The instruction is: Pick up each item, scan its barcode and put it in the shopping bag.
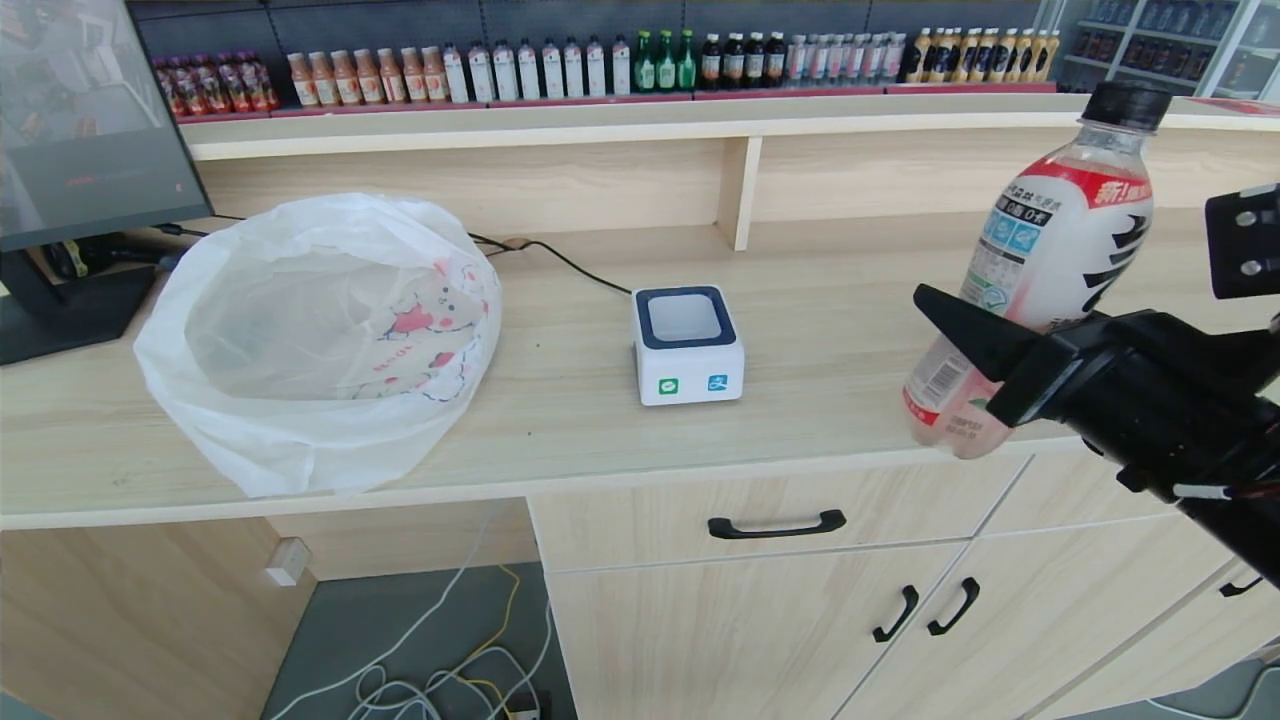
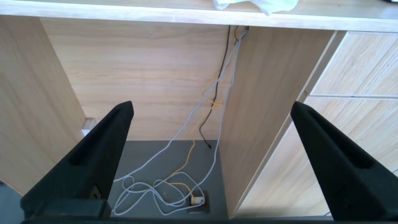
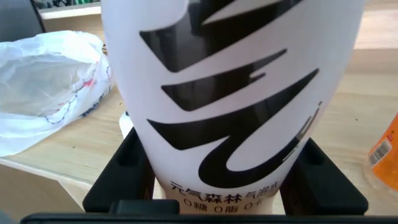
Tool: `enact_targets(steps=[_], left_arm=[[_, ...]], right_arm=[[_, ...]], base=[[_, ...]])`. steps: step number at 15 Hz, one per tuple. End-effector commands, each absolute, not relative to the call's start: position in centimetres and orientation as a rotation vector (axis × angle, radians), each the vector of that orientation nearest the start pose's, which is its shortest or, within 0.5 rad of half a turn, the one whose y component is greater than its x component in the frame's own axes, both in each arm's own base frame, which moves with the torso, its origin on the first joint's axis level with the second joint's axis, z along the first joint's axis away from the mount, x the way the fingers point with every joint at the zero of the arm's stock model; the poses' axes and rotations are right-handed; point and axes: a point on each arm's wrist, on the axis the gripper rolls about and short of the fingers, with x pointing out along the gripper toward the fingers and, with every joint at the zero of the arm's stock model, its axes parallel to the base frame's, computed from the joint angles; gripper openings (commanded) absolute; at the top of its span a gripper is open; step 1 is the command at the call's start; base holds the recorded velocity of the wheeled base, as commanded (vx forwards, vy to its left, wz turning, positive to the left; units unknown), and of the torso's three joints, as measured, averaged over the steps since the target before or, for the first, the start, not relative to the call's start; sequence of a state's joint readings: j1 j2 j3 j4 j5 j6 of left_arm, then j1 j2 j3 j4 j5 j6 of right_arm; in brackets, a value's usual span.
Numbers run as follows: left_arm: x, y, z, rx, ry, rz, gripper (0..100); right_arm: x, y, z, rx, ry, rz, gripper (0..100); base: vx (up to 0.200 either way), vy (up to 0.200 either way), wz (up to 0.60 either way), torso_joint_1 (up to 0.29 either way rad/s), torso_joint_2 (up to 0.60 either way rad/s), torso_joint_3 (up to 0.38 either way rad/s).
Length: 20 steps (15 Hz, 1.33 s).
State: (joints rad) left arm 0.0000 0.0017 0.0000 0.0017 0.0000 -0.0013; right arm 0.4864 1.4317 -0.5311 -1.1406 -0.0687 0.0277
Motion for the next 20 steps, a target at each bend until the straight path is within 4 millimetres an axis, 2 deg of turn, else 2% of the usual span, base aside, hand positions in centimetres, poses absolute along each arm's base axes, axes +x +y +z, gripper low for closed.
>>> enact_targets(steps=[1, 2, 4, 7, 9, 14, 18, 20], left_arm=[[-2.3, 0.0, 7.5, -0.002, 0.003, 0.0, 100], [-2.3, 0.0, 7.5, -0.002, 0.003, 0.0, 100], [-2.3, 0.0, 7.5, -0.002, 0.003, 0.0, 100], [-2.3, 0.0, 7.5, -0.002, 0.003, 0.0, 100], [-2.3, 0.0, 7.5, -0.002, 0.003, 0.0, 100], [-2.3, 0.0, 7.5, -0.002, 0.003, 0.0, 100], [-2.3, 0.0, 7.5, -0.002, 0.003, 0.0, 100], [-2.3, 0.0, 7.5, -0.002, 0.003, 0.0, 100]], right_arm=[[19.3, 10.9, 23.0, 0.128, -0.214, 0.457, 0], [19.3, 10.9, 23.0, 0.128, -0.214, 0.457, 0], [18.6, 12.1, 23.0, 0.223, -0.187, 0.531, 0], [16.9, 14.0, 22.0, 0.31, -0.11, 0.714, 0], [16.2, 14.5, 21.5, 0.381, -0.052, 0.833, 0], [16.0, 14.9, 22.0, 0.54, 0.029, 1.057, 0], [16.5, 15.8, 22.7, 0.636, 0.033, 1.126, 0], [16.0, 16.7, 23.3, 0.682, 0.035, 1.178, 0]], base=[[0.0, 0.0, 0.0, 0.0, 0.0, 0.0], [0.0, 0.0, 0.0, 0.0, 0.0, 0.0], [0.0, 0.0, 0.0, 0.0, 0.0, 0.0], [0.0, 0.0, 0.0, 0.0, 0.0, 0.0], [0.0, 0.0, 0.0, 0.0, 0.0, 0.0], [0.0, 0.0, 0.0, 0.0, 0.0, 0.0], [0.0, 0.0, 0.0, 0.0, 0.0, 0.0], [0.0, 0.0, 0.0, 0.0, 0.0, 0.0]])
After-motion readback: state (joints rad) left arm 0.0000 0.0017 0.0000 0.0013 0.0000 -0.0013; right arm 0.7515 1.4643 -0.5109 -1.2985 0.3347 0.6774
